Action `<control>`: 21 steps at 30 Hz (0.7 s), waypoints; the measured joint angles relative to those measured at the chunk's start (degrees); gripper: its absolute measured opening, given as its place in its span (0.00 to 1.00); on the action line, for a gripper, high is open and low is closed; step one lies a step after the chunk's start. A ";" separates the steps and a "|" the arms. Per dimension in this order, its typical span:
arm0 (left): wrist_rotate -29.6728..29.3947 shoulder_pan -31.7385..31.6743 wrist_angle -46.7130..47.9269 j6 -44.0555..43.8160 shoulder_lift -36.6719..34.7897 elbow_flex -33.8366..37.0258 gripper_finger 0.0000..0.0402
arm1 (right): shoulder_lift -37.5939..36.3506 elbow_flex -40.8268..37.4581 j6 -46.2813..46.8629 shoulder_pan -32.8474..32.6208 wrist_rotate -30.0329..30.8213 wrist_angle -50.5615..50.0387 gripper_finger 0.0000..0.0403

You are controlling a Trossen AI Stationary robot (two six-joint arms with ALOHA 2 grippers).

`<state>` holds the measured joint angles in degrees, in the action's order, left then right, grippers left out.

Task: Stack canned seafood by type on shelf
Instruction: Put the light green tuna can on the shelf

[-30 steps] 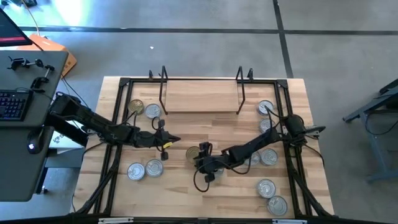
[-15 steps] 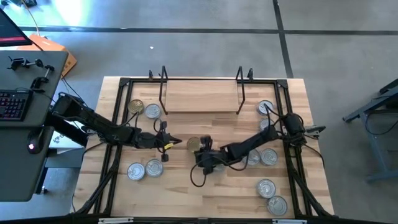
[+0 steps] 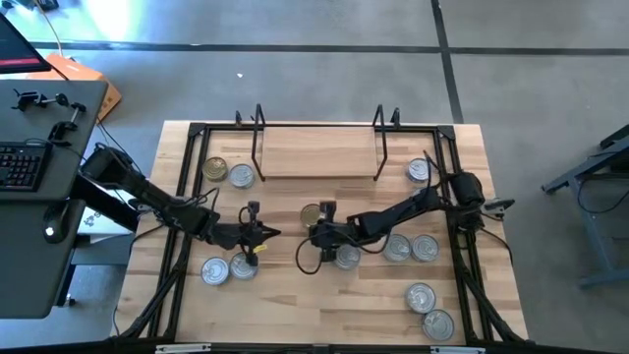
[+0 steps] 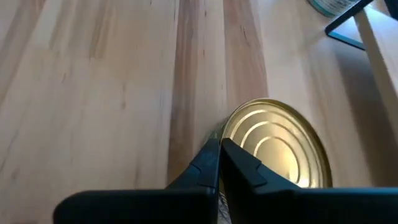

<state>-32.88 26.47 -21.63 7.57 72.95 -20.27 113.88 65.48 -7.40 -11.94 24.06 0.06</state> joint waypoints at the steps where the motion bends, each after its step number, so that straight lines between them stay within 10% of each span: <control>1: -0.38 0.46 1.33 0.00 -0.11 0.00 0.00 | -0.53 -0.01 -0.01 0.00 0.56 -0.94 0.00; 21: -5.10 2.48 8.99 -6.57 -1.84 0.01 0.00 | -5.79 0.08 -0.56 -0.10 -3.08 -5.83 0.00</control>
<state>-37.98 28.95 -12.64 1.01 71.11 -20.26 108.09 65.56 -7.96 -12.05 20.99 -5.78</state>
